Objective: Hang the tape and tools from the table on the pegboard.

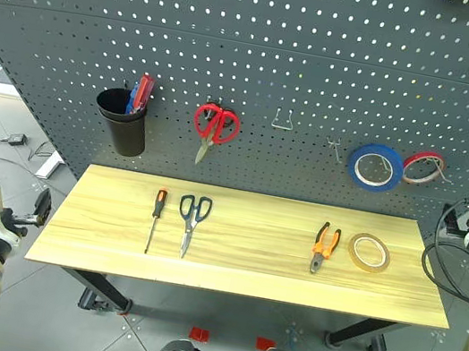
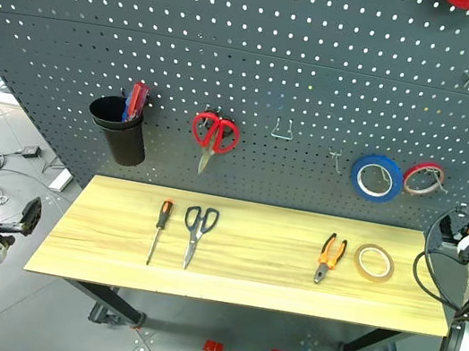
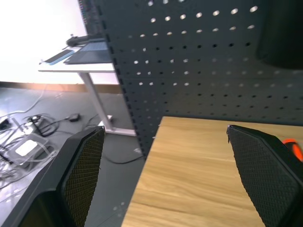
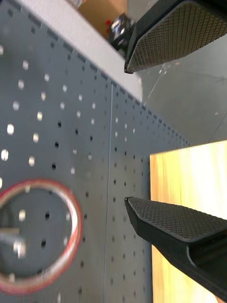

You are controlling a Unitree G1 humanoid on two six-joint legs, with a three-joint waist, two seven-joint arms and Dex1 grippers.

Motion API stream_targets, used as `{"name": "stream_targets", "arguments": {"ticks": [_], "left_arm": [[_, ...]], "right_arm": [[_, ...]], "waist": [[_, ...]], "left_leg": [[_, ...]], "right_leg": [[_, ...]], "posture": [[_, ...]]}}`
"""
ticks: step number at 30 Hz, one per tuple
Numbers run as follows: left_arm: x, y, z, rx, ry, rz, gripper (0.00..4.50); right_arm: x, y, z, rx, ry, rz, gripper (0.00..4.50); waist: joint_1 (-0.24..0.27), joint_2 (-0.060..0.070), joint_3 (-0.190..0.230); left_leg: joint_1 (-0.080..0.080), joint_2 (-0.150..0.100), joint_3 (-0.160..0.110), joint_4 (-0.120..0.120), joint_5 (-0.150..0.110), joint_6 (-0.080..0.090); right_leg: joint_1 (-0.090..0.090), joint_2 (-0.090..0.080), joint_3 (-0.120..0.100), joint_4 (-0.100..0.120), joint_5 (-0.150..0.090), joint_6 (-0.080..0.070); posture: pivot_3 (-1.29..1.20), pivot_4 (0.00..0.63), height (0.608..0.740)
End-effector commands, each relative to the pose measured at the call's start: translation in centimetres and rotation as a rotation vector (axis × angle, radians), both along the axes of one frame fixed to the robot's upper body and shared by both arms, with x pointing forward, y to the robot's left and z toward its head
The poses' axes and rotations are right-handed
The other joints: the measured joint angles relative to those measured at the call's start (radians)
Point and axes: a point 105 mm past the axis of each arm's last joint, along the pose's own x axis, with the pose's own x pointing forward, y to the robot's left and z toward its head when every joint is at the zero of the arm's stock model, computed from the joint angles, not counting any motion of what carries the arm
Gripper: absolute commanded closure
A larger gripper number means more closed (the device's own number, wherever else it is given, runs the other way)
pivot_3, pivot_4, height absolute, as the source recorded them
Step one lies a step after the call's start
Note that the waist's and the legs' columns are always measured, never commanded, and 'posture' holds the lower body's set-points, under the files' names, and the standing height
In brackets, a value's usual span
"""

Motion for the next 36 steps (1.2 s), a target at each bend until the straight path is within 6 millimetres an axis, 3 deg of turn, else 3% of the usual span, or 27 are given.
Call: {"name": "stream_targets", "arguments": {"ticks": [1, 6, 12, 15, 17, 22, 28, 36], "left_arm": [[0.6, -1.6, 0.8, 0.033, 0.013, -0.075, 0.14], [1.8, -5.0, 1.3, 0.039, -0.023, -0.209, 0.14], [2.1, -11.2, 0.7, 0.029, 0.102, -0.577, 0.14], [1.0, -16.8, 0.4, 0.097, 0.185, -0.919, 0.14], [0.4, -19.0, 0.4, 0.069, 0.217, -1.054, 0.14], [0.2, -20.9, 0.3, 0.038, 0.260, -1.203, 0.14], [1.2, -22.4, 0.4, 0.076, 0.262, -1.292, 0.14], [1.4, -26.0, 0.4, 0.138, 0.251, -1.443, 0.14]], "right_arm": [[0.4, 1.5, 0.4, -0.041, -0.020, 0.106, 0.04], [-0.2, 4.8, -1.6, -0.026, 0.029, 0.301, 0.04], [-2.6, 7.9, -4.0, 0.019, 0.173, 0.451, 0.04], [-4.0, 9.6, -4.6, 0.012, 0.252, 0.521, 0.04], [-4.5, 10.5, -5.0, -0.015, 0.300, 0.553, 0.04], [-4.8, 12.3, -5.8, -0.055, 0.381, 0.605, 0.04], [-2.3, 12.7, -6.6, -0.072, 0.445, 0.546, 0.04], [0.3, 12.4, -7.7, -0.022, 0.558, 0.476, 0.04]], "waist": [[-0.001, 0.000, 0.000], [-0.001, 0.003, 0.004], [-0.001, 0.014, 0.014], [-0.002, 0.021, 0.025], [-0.003, 0.024, 0.033], [-0.006, 0.022, 0.057], [-0.010, 0.014, 0.089], [-0.011, 0.005, 0.121]], "left_leg": [[0.000, 0.000, 0.000, 0.000, 0.000, 0.000], [0.000, 0.000, 0.000, 0.000, 0.000, 0.000], [-0.001, 0.001, 0.000, 0.000, -0.001, 0.001], [-0.001, 0.001, 0.000, 0.000, -0.001, 0.001], [-0.001, 0.002, 0.001, 0.000, -0.001, 0.001], [-0.003, 0.003, 0.002, 0.000, -0.001, 0.002], [-0.011, 0.003, 0.010, 0.002, 0.000, 0.003], [-0.017, 0.003, 0.015, 0.002, 0.000, 0.003]], "right_leg": [[0.000, 0.000, 0.000, 0.000, 0.000, 0.000], [0.000, 0.000, 0.000, -0.001, 0.000, 0.000], [0.000, 0.000, 0.001, -0.003, 0.001, -0.001], [-0.001, 0.000, 0.001, -0.003, 0.001, -0.002], [-0.001, 0.000, 0.002, -0.003, 0.000, -0.002], [-0.006, 0.001, 0.003, -0.002, 0.000, -0.004], [-0.018, 0.001, 0.010, 0.004, 0.001, -0.003], [-0.027, 0.001, 0.014, 0.007, 0.003, -0.002]], "posture": [[-0.15, 0.106, 0.740], [-0.18, 0.129, 0.740], [-0.21, 0.158, 0.740], [-0.23, 0.178, 0.740], [-0.23, 0.191, 0.740], [-0.25, 0.222, 0.740], [-0.26, 0.257, 0.740], [-0.24, 0.285, 0.740]]}}
